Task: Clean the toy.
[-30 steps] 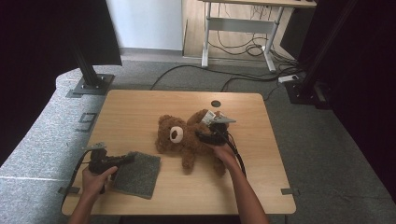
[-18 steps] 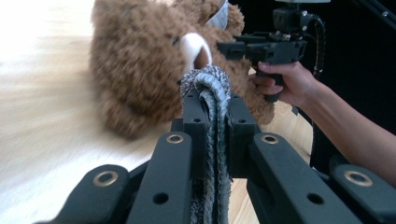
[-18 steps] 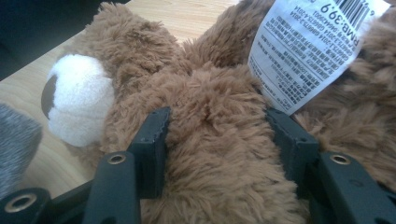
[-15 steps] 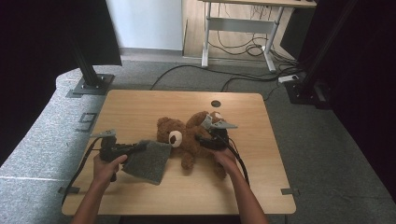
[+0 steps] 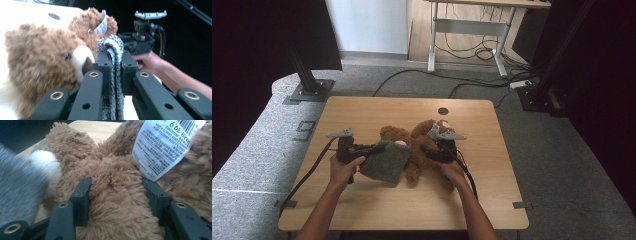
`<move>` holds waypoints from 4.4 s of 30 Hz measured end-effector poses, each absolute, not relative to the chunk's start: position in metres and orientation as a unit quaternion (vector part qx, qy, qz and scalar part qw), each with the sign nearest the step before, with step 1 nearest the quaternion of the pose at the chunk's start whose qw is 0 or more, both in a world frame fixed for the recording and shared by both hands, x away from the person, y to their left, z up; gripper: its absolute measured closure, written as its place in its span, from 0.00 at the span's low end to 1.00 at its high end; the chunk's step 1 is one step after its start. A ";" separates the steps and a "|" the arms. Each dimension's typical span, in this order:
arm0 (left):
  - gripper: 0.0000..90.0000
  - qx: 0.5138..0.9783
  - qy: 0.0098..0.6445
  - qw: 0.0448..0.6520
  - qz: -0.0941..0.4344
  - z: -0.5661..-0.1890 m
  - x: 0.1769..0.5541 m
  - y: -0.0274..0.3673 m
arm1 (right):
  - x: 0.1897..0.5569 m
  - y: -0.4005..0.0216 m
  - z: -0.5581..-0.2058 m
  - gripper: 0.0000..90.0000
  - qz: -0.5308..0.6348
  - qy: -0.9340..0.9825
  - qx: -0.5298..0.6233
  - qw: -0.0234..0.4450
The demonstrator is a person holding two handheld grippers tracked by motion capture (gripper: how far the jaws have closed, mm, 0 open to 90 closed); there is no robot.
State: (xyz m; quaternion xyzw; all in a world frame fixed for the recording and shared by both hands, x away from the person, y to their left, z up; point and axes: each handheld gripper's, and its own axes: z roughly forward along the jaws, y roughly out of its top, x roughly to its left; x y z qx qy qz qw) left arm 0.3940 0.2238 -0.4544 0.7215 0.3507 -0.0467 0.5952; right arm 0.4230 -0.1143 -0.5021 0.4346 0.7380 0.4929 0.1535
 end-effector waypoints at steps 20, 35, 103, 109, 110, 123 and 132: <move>0.90 0.734 0.405 0.545 0.020 -0.458 0.455 0.194 | 0.421 -0.115 -0.505 0.52 0.498 0.733 0.435 0.159; 0.91 0.741 0.455 0.482 0.107 -0.467 0.463 0.212 | 0.421 -0.115 -0.505 0.52 0.498 0.733 0.434 0.162; 0.88 0.785 0.471 0.390 0.096 -0.514 0.439 0.224 | 0.422 -0.115 -0.507 0.51 0.507 0.725 0.437 0.162; 0.88 0.803 0.460 0.369 0.088 -0.525 0.435 0.220 | 0.421 -0.116 -0.507 0.51 0.507 0.725 0.437 0.162; 0.88 0.806 0.457 0.367 0.086 -0.525 0.434 0.222 | 0.421 -0.116 -0.507 0.51 0.507 0.725 0.437 0.162; 0.89 0.780 0.378 0.497 0.030 -0.492 0.405 0.224 | 0.423 -0.118 -0.508 0.51 0.511 0.720 0.443 0.157; 0.88 0.779 0.329 0.533 0.031 -0.464 0.407 0.183 | 0.423 -0.117 -0.508 0.51 0.510 0.721 0.442 0.157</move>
